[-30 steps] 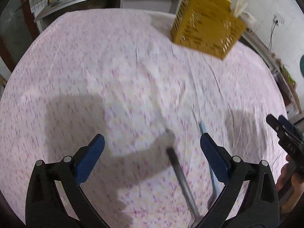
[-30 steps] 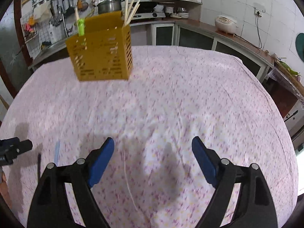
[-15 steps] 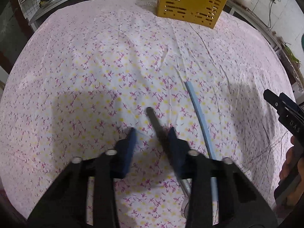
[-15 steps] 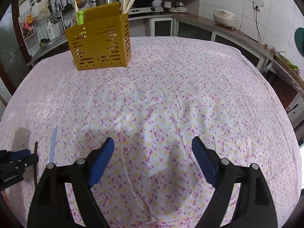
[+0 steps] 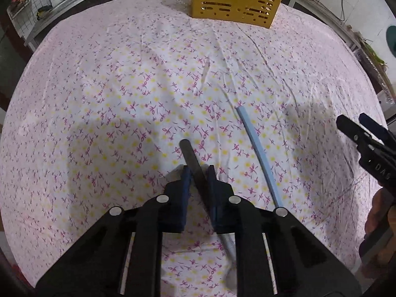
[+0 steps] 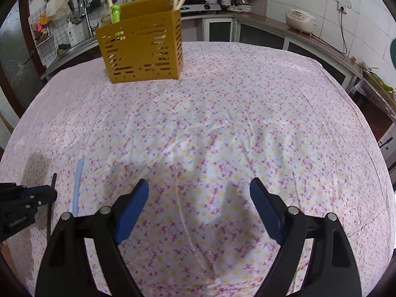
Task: Organize utensils
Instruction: 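Close the left gripper on the metal spoon while the right grasps the blue-handled spoon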
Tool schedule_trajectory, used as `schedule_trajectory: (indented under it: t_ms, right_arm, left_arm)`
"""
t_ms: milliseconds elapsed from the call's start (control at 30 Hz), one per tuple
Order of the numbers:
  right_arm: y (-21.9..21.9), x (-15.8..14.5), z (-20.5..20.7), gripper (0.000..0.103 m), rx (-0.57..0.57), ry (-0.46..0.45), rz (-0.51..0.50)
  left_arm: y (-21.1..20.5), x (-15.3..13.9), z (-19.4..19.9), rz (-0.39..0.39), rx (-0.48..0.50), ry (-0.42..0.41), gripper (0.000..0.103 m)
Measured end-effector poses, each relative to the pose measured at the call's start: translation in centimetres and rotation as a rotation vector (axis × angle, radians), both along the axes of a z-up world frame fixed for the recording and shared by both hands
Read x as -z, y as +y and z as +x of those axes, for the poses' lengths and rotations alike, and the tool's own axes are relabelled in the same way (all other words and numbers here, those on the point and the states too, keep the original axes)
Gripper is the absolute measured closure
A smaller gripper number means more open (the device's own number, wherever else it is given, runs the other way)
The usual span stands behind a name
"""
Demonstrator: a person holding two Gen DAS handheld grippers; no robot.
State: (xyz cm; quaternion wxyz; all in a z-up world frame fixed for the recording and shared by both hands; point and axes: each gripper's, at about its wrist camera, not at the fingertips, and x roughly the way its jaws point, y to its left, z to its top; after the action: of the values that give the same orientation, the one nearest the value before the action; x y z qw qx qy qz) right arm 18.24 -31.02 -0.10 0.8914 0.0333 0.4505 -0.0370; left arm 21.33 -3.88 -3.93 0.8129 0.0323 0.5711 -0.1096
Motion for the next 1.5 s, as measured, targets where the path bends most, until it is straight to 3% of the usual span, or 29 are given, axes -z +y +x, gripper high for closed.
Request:
schedule_trajectory:
  t_ms: [67,433,567,667,733,767,867,1000,1167,1267,1333,1500]
  right_arm:
    - [0.8,-0.2,0.0,0.021,-0.012,-0.003,-0.004]
    - [6.6,-0.5,1.0,0.022,-0.106,0.02,-0.01]
    - [9.5,0.0,1.9,0.038,-0.161,0.069,-0.007]
    - [11.5,0.0,2.4,0.042,-0.192,0.085,-0.012]
    - [12.5,0.3,2.9,0.055,-0.199,0.111,-0.036]
    - [12.7,0.6,3.2,0.066,-0.194,0.135,-0.032]
    - [12.7,1.3,3.9,0.069,-0.186,0.167,0.022]
    - [12.7,1.2,4.4,0.09,-0.21,0.194,0.071]
    - [13.1,1.7,5.2,0.09,-0.242,0.272,0.134]
    - [13.7,1.9,5.4,0.09,-0.25,0.251,0.098]
    - [13.7,1.9,5.6,0.096,-0.248,0.238,0.096]
    - [11.8,1.0,5.8,0.096,-0.219,0.18,0.134]
  left_arm:
    - [0.5,-0.1,0.1,-0.02,0.006,-0.002,0.095]
    - [5.6,-1.1,1.1,-0.053,-0.033,-0.036,0.095]
    - [7.1,-1.3,2.3,-0.047,-0.055,-0.05,0.095]
    - [8.4,-1.4,2.9,-0.056,-0.068,-0.056,0.095]
    - [8.7,-1.3,3.3,-0.055,-0.07,-0.055,0.095]
    - [8.8,-1.2,3.5,-0.056,-0.07,-0.052,0.095]
    - [8.9,-0.9,4.0,-0.066,-0.065,-0.043,0.095]
    - [8.3,-0.7,4.6,-0.075,-0.055,-0.04,0.095]
    - [7.7,-1.0,5.4,-0.089,-0.057,-0.043,0.095]
    - [7.8,-1.1,5.6,-0.09,-0.062,-0.041,0.095]
    - [7.7,-1.1,5.7,-0.091,-0.065,-0.041,0.095]
    - [7.4,-1.8,5.8,-0.114,-0.062,-0.05,0.095]
